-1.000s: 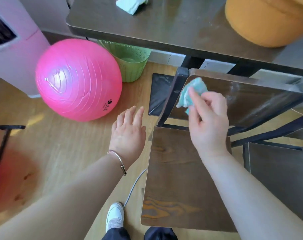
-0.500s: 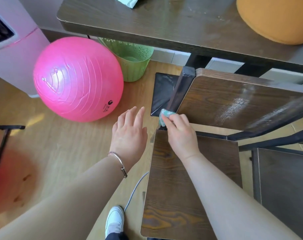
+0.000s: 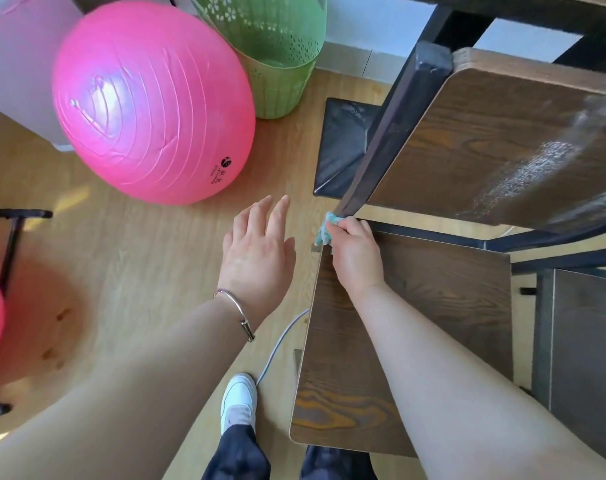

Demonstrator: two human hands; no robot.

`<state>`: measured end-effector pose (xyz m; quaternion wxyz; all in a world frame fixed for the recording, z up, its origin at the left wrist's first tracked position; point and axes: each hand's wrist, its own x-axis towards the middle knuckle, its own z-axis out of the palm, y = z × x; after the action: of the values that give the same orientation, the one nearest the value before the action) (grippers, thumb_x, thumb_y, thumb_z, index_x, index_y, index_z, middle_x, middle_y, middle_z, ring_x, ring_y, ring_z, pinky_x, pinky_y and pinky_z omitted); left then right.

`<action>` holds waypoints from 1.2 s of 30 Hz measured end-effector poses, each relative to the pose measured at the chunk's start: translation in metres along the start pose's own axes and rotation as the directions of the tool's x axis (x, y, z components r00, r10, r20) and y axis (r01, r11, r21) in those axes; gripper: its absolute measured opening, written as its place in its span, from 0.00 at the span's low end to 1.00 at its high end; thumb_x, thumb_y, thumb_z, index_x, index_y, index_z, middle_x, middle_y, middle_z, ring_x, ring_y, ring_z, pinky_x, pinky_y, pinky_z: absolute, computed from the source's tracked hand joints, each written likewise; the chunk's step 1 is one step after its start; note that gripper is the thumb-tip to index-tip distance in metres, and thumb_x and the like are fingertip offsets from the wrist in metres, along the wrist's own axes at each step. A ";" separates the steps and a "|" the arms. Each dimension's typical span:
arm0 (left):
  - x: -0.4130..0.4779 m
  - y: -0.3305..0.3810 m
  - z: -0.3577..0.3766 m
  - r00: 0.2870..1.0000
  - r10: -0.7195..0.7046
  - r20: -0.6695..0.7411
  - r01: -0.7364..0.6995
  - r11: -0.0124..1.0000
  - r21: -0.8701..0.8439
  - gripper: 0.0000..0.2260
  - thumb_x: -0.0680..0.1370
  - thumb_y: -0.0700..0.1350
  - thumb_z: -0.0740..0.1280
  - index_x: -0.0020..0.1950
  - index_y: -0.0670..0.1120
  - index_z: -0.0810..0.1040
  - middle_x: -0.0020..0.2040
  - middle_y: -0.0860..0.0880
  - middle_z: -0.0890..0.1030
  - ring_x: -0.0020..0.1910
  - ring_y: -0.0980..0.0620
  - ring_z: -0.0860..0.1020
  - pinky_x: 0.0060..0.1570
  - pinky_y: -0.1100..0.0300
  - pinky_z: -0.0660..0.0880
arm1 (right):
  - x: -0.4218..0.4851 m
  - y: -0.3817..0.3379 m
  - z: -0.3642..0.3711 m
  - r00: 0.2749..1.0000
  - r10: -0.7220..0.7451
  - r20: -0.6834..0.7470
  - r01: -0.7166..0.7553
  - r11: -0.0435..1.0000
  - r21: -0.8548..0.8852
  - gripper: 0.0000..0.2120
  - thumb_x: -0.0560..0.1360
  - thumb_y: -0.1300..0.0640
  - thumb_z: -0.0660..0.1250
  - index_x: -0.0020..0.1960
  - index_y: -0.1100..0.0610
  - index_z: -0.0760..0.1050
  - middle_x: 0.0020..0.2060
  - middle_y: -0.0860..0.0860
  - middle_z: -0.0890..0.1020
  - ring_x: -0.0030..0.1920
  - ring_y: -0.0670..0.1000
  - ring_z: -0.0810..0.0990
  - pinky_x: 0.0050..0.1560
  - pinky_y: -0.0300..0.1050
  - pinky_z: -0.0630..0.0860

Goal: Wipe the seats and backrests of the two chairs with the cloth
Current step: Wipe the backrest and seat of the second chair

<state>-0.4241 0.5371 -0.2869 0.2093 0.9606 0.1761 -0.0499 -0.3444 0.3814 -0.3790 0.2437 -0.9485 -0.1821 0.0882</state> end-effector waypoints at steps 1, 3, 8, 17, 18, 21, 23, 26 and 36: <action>-0.002 0.001 -0.001 1.000 0.002 0.000 -0.002 1.000 -0.001 0.26 0.80 0.47 0.61 0.77 0.48 0.59 0.74 0.45 0.64 0.71 0.42 0.62 0.63 0.45 0.67 | -0.002 0.002 -0.003 1.000 0.001 0.016 -0.001 0.999 0.042 0.15 0.78 0.65 0.66 0.65 0.60 0.77 0.54 0.51 0.76 0.56 0.52 0.74 0.53 0.52 0.79; -0.004 0.005 -0.007 1.000 0.009 -0.008 -0.009 1.000 -0.004 0.26 0.79 0.46 0.61 0.77 0.48 0.59 0.74 0.45 0.64 0.71 0.42 0.62 0.63 0.45 0.67 | -0.008 0.005 -0.017 1.000 -0.009 -0.016 0.011 0.992 0.126 0.16 0.77 0.64 0.68 0.64 0.59 0.79 0.52 0.51 0.77 0.55 0.50 0.75 0.57 0.49 0.78; -0.003 0.022 -0.031 0.997 0.061 -0.050 -0.061 0.998 -0.011 0.27 0.79 0.47 0.61 0.77 0.48 0.59 0.74 0.45 0.64 0.71 0.42 0.62 0.64 0.45 0.66 | -0.029 -0.009 -0.088 0.963 -0.081 -0.256 0.133 0.972 0.195 0.14 0.74 0.62 0.74 0.59 0.59 0.82 0.46 0.51 0.78 0.45 0.49 0.77 0.47 0.40 0.75; 0.025 0.086 -0.087 0.951 0.199 -0.236 -0.226 0.969 -0.097 0.26 0.80 0.56 0.51 0.76 0.47 0.62 0.72 0.46 0.68 0.69 0.43 0.67 0.65 0.46 0.68 | 0.003 -0.062 -0.231 0.733 -0.345 -0.587 0.327 0.934 -0.141 0.14 0.78 0.57 0.69 0.61 0.61 0.80 0.51 0.57 0.80 0.53 0.50 0.76 0.53 0.32 0.73; 0.030 0.091 -0.091 0.945 0.212 -0.249 -0.246 0.962 -0.115 0.27 0.80 0.57 0.50 0.76 0.47 0.62 0.72 0.46 0.68 0.69 0.44 0.67 0.65 0.46 0.68 | 0.011 -0.063 -0.231 0.727 -0.367 -0.580 0.329 0.928 -0.174 0.14 0.78 0.57 0.69 0.61 0.61 0.80 0.51 0.57 0.80 0.52 0.51 0.76 0.52 0.34 0.74; 0.042 0.115 -0.093 0.930 0.255 -0.265 -0.303 0.939 -0.161 0.28 0.79 0.58 0.49 0.76 0.47 0.62 0.72 0.48 0.68 0.69 0.45 0.67 0.65 0.47 0.68 | 0.022 -0.047 -0.227 0.709 -0.387 -0.590 0.316 0.922 -0.225 0.12 0.78 0.59 0.69 0.60 0.63 0.81 0.49 0.57 0.81 0.50 0.54 0.77 0.52 0.38 0.75; 0.045 0.117 -0.094 0.929 0.256 -0.268 -0.311 0.932 -0.186 0.28 0.79 0.59 0.49 0.76 0.47 0.61 0.72 0.48 0.69 0.69 0.45 0.67 0.65 0.47 0.68 | 0.021 -0.042 -0.215 0.706 -0.398 -0.586 0.337 0.916 -0.216 0.11 0.79 0.60 0.68 0.58 0.64 0.81 0.48 0.57 0.81 0.49 0.54 0.77 0.51 0.39 0.75; 0.046 0.117 -0.086 0.937 0.242 -0.251 -0.299 0.928 -0.221 0.29 0.79 0.58 0.51 0.77 0.46 0.59 0.71 0.48 0.70 0.68 0.45 0.68 0.65 0.48 0.68 | 0.010 -0.030 -0.185 0.787 -0.323 -0.526 0.275 0.946 -0.170 0.08 0.77 0.61 0.68 0.54 0.64 0.81 0.47 0.56 0.80 0.47 0.53 0.75 0.44 0.44 0.77; 0.041 0.114 -0.070 0.932 0.254 -0.259 -0.307 0.932 -0.193 0.29 0.79 0.52 0.58 0.78 0.44 0.56 0.72 0.46 0.68 0.67 0.43 0.68 0.64 0.49 0.68 | -0.005 -0.003 -0.117 0.954 0.033 -0.297 -0.010 0.997 0.077 0.08 0.81 0.50 0.64 0.49 0.53 0.77 0.42 0.42 0.71 0.45 0.38 0.73 0.37 0.26 0.67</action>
<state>-0.3434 0.4825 -0.1865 0.3026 0.9443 0.0638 0.1127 -0.3202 0.3314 -0.2760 0.3025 -0.9432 -0.1295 -0.0466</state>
